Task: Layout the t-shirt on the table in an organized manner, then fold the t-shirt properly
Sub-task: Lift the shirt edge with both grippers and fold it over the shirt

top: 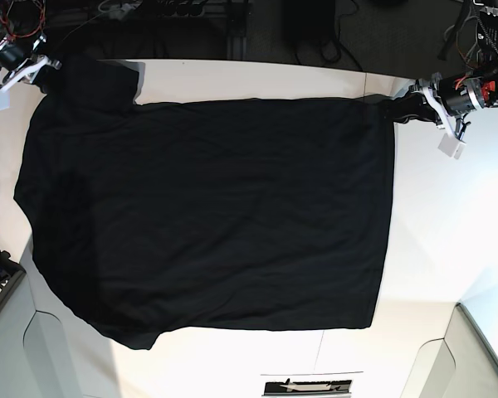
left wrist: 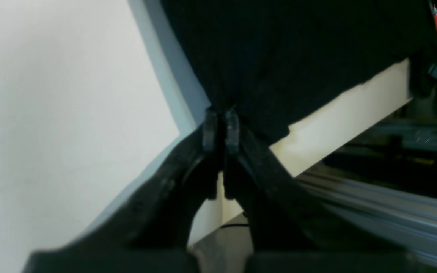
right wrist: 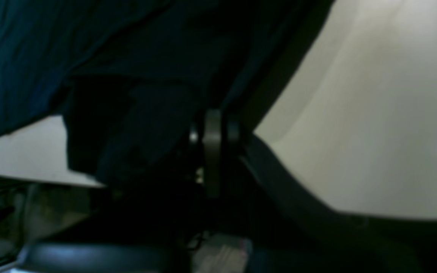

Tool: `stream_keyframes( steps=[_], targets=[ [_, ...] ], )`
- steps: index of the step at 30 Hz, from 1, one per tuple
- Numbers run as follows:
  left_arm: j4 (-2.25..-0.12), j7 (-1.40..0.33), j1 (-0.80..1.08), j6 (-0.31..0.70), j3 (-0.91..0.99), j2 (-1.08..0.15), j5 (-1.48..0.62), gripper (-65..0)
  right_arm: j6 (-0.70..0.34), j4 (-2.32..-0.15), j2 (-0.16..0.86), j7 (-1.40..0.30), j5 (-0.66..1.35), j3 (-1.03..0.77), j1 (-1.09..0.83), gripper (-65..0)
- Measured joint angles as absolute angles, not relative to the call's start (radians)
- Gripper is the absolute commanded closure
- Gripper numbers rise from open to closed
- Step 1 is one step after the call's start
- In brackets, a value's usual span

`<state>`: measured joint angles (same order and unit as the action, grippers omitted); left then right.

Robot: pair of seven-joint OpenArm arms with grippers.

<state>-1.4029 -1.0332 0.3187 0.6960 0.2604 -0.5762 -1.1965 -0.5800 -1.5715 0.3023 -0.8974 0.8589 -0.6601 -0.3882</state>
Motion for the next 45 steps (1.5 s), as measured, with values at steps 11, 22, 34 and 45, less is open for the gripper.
stream_keyframes(
  steps=[11,22,34,45],
  targets=[
    [-1.541,-1.017,0.301,0.693,0.273,-0.675,-1.177,0.0,-0.578,-1.571,0.397,-0.913,0.86,-0.729,-0.237,0.0],
    [-1.507,-0.848,0.179,0.697,0.245,-0.674,-0.976,0.0,-0.582,-1.536,0.424,-0.886,0.798,-0.665,0.002,0.0],
    [-1.291,-0.746,-0.051,0.695,0.108,-0.633,-0.802,0.0,-0.579,-1.249,0.424,-0.74,0.658,-0.446,0.265,0.0],
    [-1.168,-0.721,-0.144,0.694,0.056,-0.618,-0.801,-14.9,-0.566,-1.159,0.418,-0.734,0.567,-0.429,0.31,-45.3]
  ],
)
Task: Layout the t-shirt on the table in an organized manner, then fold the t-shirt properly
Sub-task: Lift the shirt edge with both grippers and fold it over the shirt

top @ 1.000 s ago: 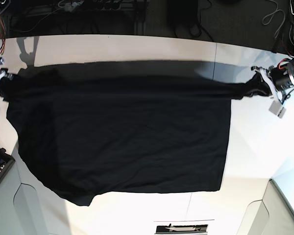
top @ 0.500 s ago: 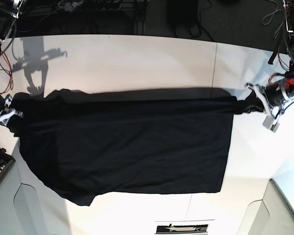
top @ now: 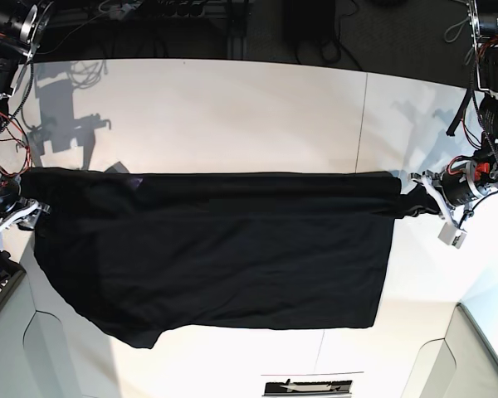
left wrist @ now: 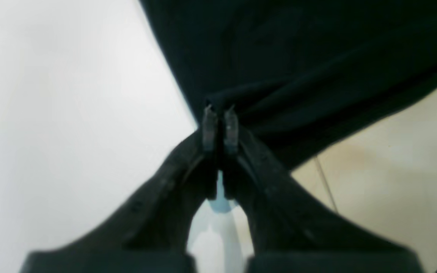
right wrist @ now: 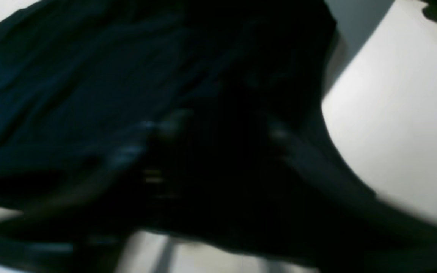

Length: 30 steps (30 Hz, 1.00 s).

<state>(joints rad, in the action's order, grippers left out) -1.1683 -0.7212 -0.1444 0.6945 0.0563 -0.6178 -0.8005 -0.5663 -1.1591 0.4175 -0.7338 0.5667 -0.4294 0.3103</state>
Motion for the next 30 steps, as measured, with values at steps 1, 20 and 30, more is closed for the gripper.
stream_keyframes(
  steps=[1,20,30],
  targets=[
    [-1.168,-0.721,-0.145,0.694,0.056,-0.618,-0.8,-20.9,-0.565,-1.159,0.415,-0.733,0.569,-0.429,0.311,-44.9],
    [-1.264,-0.935,-0.093,0.693,0.078,-0.67,-1.044,-28.0,-0.555,-1.255,0.406,-0.792,0.662,-0.757,0.063,-44.9],
    [-1.248,-0.923,-0.062,0.692,0.13,-0.634,-1.033,-32.9,-0.554,-1.163,0.384,-0.71,0.637,-0.732,0.084,-44.9]
  ],
)
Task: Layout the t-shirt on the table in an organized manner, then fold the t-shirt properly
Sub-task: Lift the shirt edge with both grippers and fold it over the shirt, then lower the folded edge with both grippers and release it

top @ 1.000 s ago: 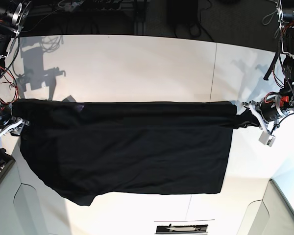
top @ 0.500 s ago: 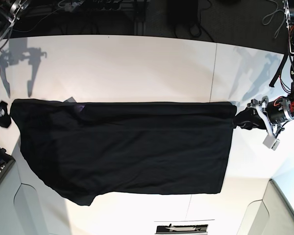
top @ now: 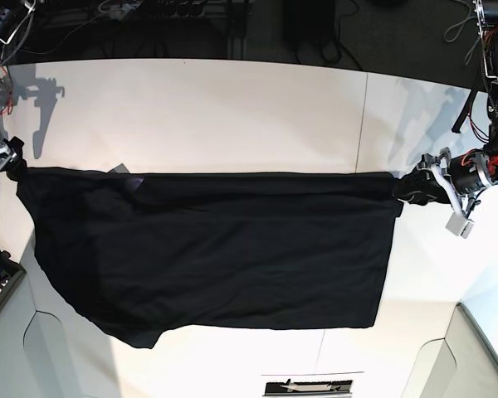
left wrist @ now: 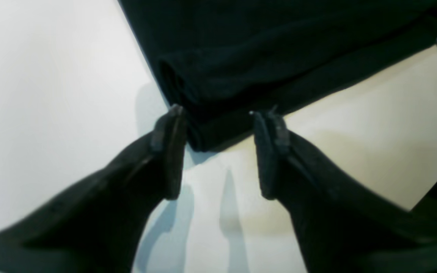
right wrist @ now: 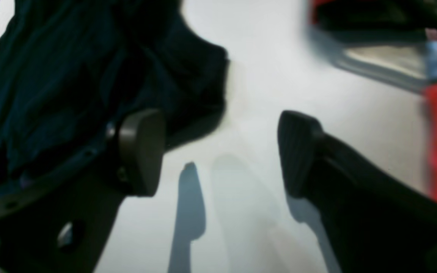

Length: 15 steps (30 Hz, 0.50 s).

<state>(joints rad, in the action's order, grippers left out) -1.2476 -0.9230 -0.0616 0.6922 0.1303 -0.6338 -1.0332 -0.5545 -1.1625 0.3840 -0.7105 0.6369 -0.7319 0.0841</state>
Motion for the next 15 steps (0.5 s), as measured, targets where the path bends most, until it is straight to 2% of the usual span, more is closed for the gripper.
stream_keyframes(
  steps=[7,15],
  targets=[
    [-1.153,-0.829,-0.061,0.693,0.131,-0.572,-0.936,-33.0,-0.557,-1.077,0.376,-0.691,0.62,-0.694,0.165,-44.9],
    [-1.143,-0.806,-0.067,0.693,0.136,-0.509,-0.947,-32.9,-0.558,-1.063,0.345,-0.682,0.656,-0.683,0.178,-44.9]
  ],
)
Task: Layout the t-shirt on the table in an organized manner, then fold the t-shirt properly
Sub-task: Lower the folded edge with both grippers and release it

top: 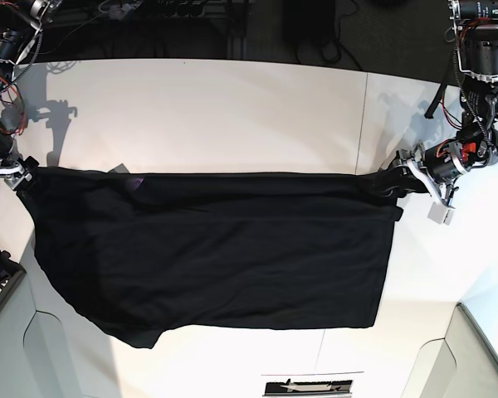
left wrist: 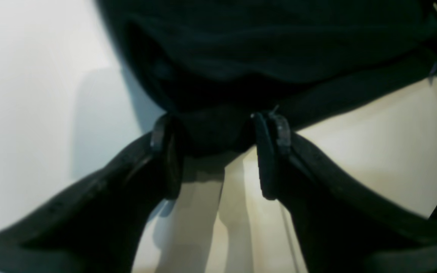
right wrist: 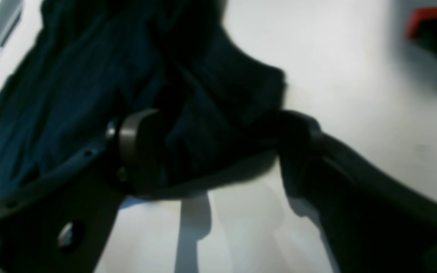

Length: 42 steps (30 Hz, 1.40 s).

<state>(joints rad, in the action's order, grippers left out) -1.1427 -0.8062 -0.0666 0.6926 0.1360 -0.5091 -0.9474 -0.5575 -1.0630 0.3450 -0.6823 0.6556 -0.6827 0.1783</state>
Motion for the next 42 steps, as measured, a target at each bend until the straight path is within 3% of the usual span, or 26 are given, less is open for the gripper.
stream_keyframes(
  steps=[4,6,7,9,10,18,24,34,42],
  targets=[
    [-1.143,-0.796,-0.073,0.693,0.136,-0.484,-0.926,-32.8,-0.561,-1.063,0.318,-0.676,0.668,-0.672,0.183,-44.2],
    [-1.143,-0.772,-0.073,0.698,0.136,-0.478,-0.897,-23.9,-0.561,-1.063,0.312,-0.673,0.675,-0.672,0.183,-38.6],
    [-1.143,-0.768,-0.073,0.697,0.136,-0.479,-0.874,-15.3,-0.561,-1.063,0.313,-0.681,0.673,-0.672,0.183,-30.3],
    [-1.143,-0.751,-0.072,0.696,0.136,-0.48,-0.839,0.0,-0.556,-1.063,0.311,-0.69,0.664,-0.672,0.18,-7.0],
    [-1.142,-0.739,-0.072,0.697,0.136,-0.482,-0.832,0.0,-0.554,-1.063,0.31,-0.701,0.658,-0.671,0.179,0.0],
    [-1.177,-0.802,-0.062,0.697,0.132,-0.545,-0.825,0.0,-0.562,-1.089,0.321,-0.806,0.684,-0.678,0.171,0.0],
    [-1.311,-0.862,0.043,0.694,0.131,-0.641,-0.975,0.0,-0.569,-1.246,0.348,-0.902,0.766,-0.709,0.069,0.0],
    [-1.531,-0.901,0.291,0.692,0.133,-0.66,-1.017,0.0,-0.564,-1.466,0.366,-0.902,0.763,-0.713,-0.205,0.0],
    [-1.551,-0.91,0.357,0.692,0.166,-0.66,-1.013,0.0,-0.569,-1.527,0.365,-0.885,0.758,-0.713,-0.3,0.0]
  ],
)
